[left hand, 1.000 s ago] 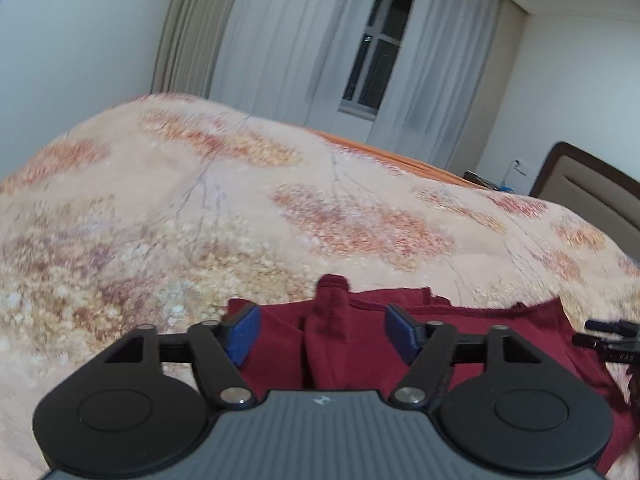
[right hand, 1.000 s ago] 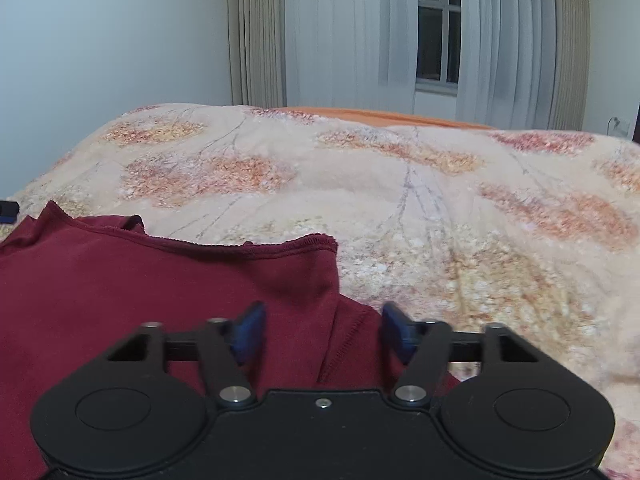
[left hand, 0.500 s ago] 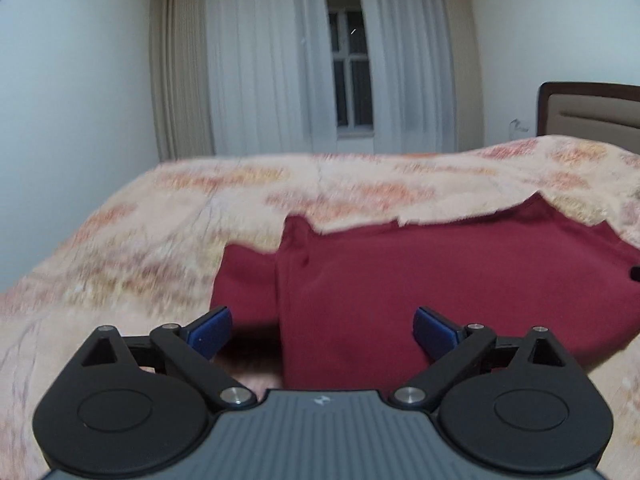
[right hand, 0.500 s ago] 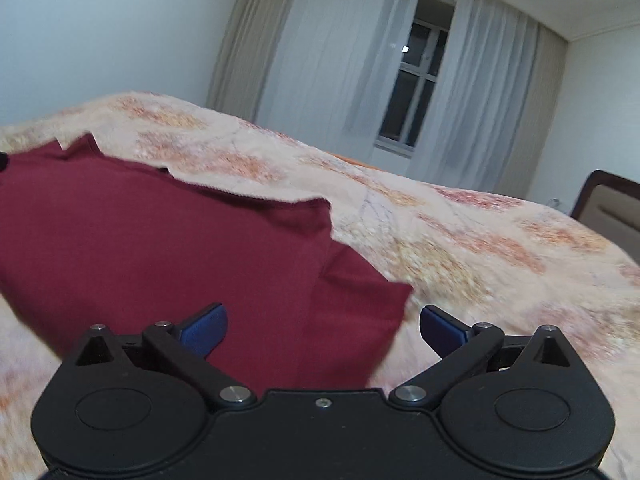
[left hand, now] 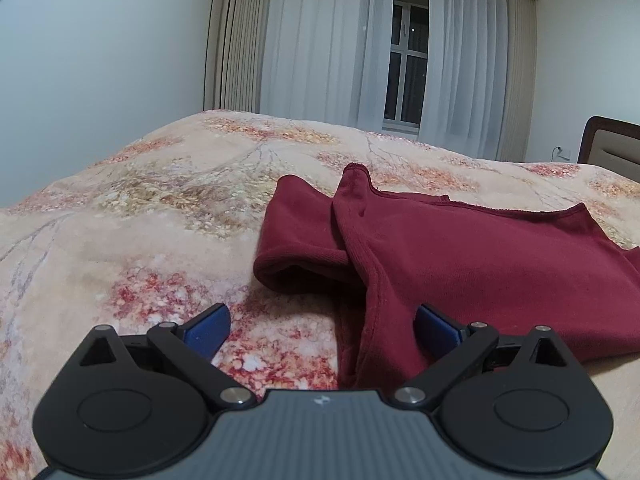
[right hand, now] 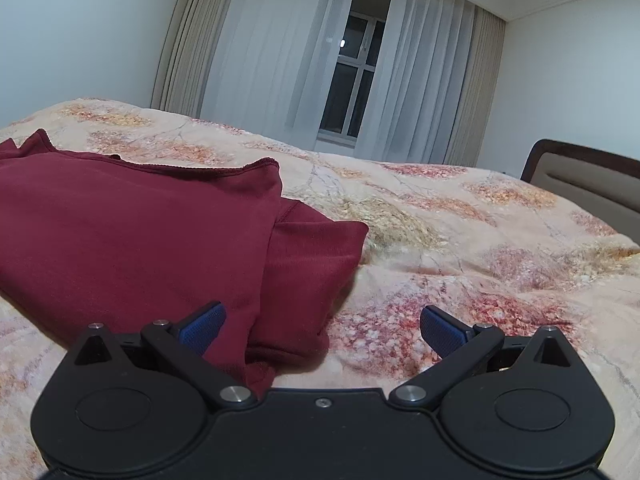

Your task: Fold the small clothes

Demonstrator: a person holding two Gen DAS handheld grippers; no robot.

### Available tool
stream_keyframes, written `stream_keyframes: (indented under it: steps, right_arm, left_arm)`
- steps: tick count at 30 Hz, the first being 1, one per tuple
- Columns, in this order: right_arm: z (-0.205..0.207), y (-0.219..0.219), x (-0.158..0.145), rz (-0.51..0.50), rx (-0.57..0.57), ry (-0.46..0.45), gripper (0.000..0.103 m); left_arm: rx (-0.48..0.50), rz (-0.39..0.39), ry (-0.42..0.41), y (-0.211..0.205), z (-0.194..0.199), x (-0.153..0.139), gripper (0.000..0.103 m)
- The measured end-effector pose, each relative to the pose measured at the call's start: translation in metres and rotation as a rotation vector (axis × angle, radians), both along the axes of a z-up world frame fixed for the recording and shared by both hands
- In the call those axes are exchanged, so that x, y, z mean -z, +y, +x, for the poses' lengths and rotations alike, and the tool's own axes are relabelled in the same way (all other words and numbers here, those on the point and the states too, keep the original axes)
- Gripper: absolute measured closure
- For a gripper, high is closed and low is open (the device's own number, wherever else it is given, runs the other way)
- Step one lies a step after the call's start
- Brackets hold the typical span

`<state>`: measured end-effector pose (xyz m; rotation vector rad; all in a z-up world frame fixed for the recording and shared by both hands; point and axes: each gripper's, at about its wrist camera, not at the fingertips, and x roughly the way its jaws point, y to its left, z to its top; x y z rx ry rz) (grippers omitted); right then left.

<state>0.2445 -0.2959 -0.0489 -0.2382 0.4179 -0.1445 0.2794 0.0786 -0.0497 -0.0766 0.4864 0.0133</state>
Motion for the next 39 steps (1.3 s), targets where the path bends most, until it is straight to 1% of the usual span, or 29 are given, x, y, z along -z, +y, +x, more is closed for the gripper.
stream_keyframes:
  steps: [5,9,11,14,17,20,23,24,27,31,34,37,39]
  right_arm:
    - [-0.007,0.005,-0.006,-0.024,0.0,-0.016,0.001]
    - [-0.033,0.013,-0.026,0.02,0.0,-0.143,0.001]
    - [-0.038,0.023,-0.036,0.044,-0.034,-0.166,0.001]
    - [-0.031,0.044,-0.047,0.046,-0.089,-0.155,0.001]
    - [-0.009,0.07,-0.055,0.05,-0.154,-0.127,0.001]
    - [0.026,0.099,-0.063,0.023,-0.206,-0.079,0.001]
    - [0.068,0.126,-0.066,-0.02,-0.24,-0.048,0.001]
    - [0.084,0.134,-0.066,-0.036,-0.241,-0.028,0.001]
    - [0.127,0.154,-0.064,-0.065,-0.251,0.017,0.001]
    - [0.171,0.173,-0.05,-0.129,-0.233,0.088,0.001]
    - [0.18,0.174,-0.034,-0.134,-0.231,0.133,0.001]
    - [0.172,0.17,-0.023,-0.12,-0.226,0.122,0.001]
    - [0.164,0.167,-0.023,-0.101,-0.227,0.111,0.001]
  left_arm:
    - [0.044,-0.026,0.064,0.006,-0.002,-0.009,0.001]
    - [0.077,-0.031,0.103,0.011,-0.015,-0.016,0.001]
    - [0.079,-0.062,0.116,0.014,-0.021,-0.023,0.001]
    - [0.09,-0.148,0.136,0.021,-0.025,-0.036,0.001]
    - [0.083,-0.214,0.135,0.026,-0.022,-0.044,0.001]
    - [0.056,-0.222,0.136,0.025,-0.014,-0.043,0.001]
    - [0.019,-0.236,0.148,0.024,-0.007,-0.032,0.001]
    - [0.013,-0.237,0.14,0.023,-0.007,-0.028,0.0]
    - [0.013,-0.207,0.109,0.016,-0.009,-0.022,0.0]
    - [0.025,-0.164,0.113,0.009,-0.007,-0.021,0.0]
    - [0.03,-0.167,0.128,0.01,-0.002,-0.021,0.0]
    - [0.027,-0.195,0.139,0.015,0.002,-0.018,0.0]
    - [0.023,-0.198,0.144,0.016,0.003,-0.016,0.0]
